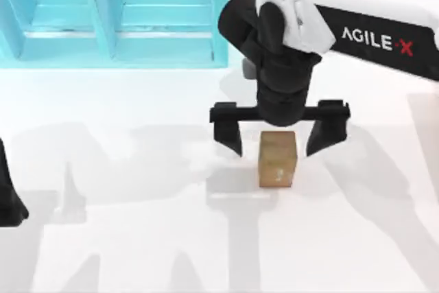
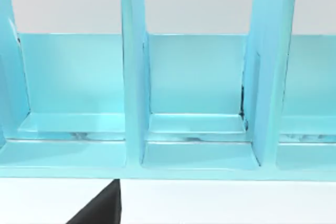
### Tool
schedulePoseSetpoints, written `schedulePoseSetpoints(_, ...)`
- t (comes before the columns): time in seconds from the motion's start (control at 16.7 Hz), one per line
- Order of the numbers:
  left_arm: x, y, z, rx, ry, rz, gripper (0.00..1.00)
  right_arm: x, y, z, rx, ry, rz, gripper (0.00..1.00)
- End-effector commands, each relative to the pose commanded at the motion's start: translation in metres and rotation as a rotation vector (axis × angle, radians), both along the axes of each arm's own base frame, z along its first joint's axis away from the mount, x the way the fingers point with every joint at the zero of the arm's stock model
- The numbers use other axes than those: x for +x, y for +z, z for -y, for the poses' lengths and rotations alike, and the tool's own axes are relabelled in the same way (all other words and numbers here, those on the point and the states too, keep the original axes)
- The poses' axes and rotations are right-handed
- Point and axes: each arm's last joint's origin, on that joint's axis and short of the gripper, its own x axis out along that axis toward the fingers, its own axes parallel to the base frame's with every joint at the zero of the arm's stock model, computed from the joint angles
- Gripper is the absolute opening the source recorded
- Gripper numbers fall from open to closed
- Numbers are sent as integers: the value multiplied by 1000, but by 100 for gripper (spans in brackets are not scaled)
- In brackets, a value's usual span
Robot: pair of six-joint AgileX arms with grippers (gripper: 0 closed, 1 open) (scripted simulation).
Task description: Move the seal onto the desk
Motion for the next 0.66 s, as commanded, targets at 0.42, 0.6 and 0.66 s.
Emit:
schedulePoseSetpoints(0.42,0,0,0,0,0,0,100,0,103,2,3,-6,4,100)
schedulePoseSetpoints(0.6,0,0,0,0,0,0,100,-4,124,7,5,-10,8,100)
schedulePoseSetpoints(0.66,0,0,0,0,0,0,100,-4,126,7,6,-10,8,100)
